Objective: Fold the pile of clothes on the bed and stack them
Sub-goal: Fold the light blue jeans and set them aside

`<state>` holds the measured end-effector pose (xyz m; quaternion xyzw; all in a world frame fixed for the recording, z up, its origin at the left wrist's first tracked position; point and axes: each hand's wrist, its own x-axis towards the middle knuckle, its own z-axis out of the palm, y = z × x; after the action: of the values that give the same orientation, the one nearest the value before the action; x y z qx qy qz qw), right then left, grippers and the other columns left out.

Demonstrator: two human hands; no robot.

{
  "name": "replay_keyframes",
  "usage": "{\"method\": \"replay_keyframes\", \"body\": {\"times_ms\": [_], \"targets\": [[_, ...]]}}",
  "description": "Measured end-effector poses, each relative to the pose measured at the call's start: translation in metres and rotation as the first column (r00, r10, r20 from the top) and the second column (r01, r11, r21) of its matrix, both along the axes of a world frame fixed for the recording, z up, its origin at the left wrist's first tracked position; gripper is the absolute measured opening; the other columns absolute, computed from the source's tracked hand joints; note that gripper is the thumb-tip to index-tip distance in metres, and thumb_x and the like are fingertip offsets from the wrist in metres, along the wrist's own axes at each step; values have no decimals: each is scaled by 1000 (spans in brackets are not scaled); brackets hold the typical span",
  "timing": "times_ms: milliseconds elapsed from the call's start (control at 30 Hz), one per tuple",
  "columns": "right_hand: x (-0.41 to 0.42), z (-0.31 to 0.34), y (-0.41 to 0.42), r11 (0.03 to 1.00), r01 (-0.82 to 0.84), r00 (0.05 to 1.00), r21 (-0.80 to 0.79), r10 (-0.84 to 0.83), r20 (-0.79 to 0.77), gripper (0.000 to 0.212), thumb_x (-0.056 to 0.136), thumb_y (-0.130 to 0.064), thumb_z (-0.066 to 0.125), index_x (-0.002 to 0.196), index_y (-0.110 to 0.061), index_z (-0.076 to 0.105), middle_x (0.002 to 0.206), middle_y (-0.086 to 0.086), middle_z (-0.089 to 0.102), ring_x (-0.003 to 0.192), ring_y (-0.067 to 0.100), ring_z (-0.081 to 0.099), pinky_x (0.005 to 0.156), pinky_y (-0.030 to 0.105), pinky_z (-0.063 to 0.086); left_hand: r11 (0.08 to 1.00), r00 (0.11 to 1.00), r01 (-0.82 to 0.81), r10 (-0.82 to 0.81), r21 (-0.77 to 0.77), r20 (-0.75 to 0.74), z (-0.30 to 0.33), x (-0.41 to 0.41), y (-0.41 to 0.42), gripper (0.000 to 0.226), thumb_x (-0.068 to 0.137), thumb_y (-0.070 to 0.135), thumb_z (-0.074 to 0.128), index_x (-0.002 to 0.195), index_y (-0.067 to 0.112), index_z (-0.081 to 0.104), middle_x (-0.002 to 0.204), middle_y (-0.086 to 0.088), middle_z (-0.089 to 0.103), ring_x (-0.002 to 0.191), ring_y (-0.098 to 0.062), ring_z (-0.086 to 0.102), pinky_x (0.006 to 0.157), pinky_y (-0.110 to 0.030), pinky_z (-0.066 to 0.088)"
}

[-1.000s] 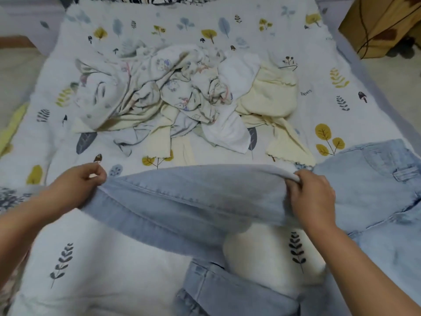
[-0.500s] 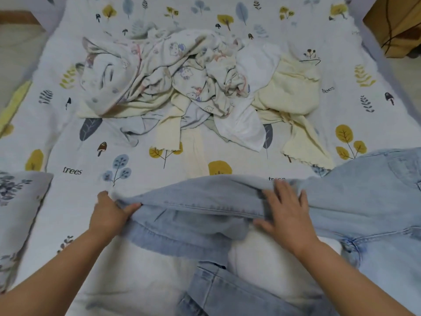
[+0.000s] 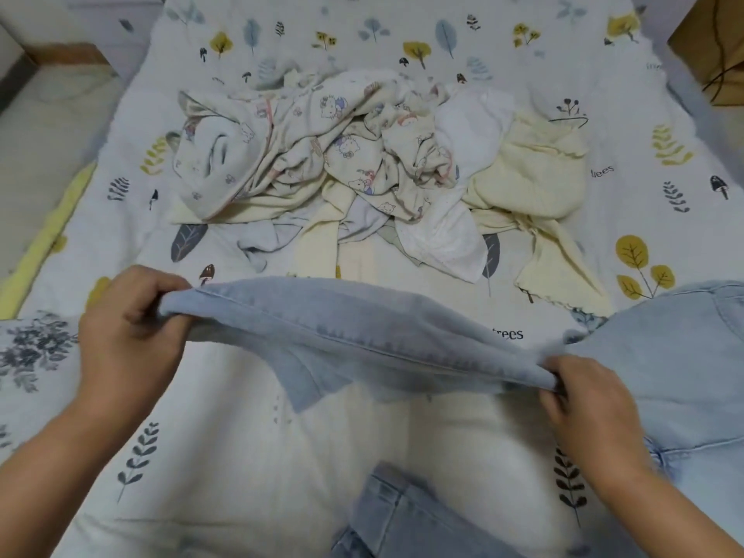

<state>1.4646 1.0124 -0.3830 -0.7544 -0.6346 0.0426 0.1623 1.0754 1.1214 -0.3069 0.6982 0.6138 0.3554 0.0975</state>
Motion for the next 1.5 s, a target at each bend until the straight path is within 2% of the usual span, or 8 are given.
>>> {"method": "replay_keyframes", "body": {"times_ms": [200,400,667,800,933,1033,1233,1500], "targets": [[-6,-33,-37,946,-305,938,-114,319,136,24,70,-26,47,69,-11,65,65,4,58,59,29,59,66,32,31,906,923,272,-341,-326,-178,-48,-48,-62,4,72,29,46,74,32,45,64,10,49,65,-7,50,57,-17,37],[-21,-48,-47,864,-339,895,-372,418,157,45,32,-27,81,74,-17,69,74,4,66,66,26,66,61,38,52,586,496,108,-732,-803,-467,-95,-49,-89,34,62,53,61,87,31,54,87,15,51,87,-9,63,61,-25,40],[-10,-35,14,964,-111,981,-243,146,128,40,59,6,75,98,0,67,91,18,65,84,37,63,63,42,51,906,881,194,-330,-376,-341,-98,54,-11,25,90,10,49,109,4,66,112,-15,61,99,-35,59,81,-41,48],[3,-51,39,807,-24,951,-590,200,234,37,93,-31,46,129,-21,45,131,0,47,126,20,39,99,34,30,720,798,162,-498,-674,-340,-121,70,24,47,97,19,42,143,21,36,148,-3,37,135,-21,34,109,-34,29],[10,-48,54,813,-11,982,-582,120,149,15,91,-14,39,102,-21,48,107,5,60,98,27,55,72,33,37,416,690,14,-662,-909,-292,-123,62,25,38,89,35,56,125,26,51,125,8,55,118,-18,49,95,-29,38],[17,-27,71,929,83,995,-360,-95,-15,14,88,-8,43,90,-20,47,79,4,52,72,26,45,57,32,29,444,827,58,-523,-894,-206,-110,44,23,16,81,25,66,76,24,50,77,10,55,84,-18,53,66,-24,38],[10,-21,119,984,61,996,-167,-70,-52,13,94,-19,48,91,-8,53,81,9,57,73,28,46,60,34,30,948,965,-200,147,-245,-218,-82,17,35,24,77,22,74,74,15,51,69,-3,52,68,-26,48,61,-32,31],[1,-61,137,852,40,988,-523,45,150,35,101,-34,28,128,-16,42,122,14,54,113,33,48,94,43,34,650,890,-455,347,-609,-295,-140,12,52,54,95,41,43,127,-2,44,126,-31,48,119,-45,42,99,-49,33]]}}
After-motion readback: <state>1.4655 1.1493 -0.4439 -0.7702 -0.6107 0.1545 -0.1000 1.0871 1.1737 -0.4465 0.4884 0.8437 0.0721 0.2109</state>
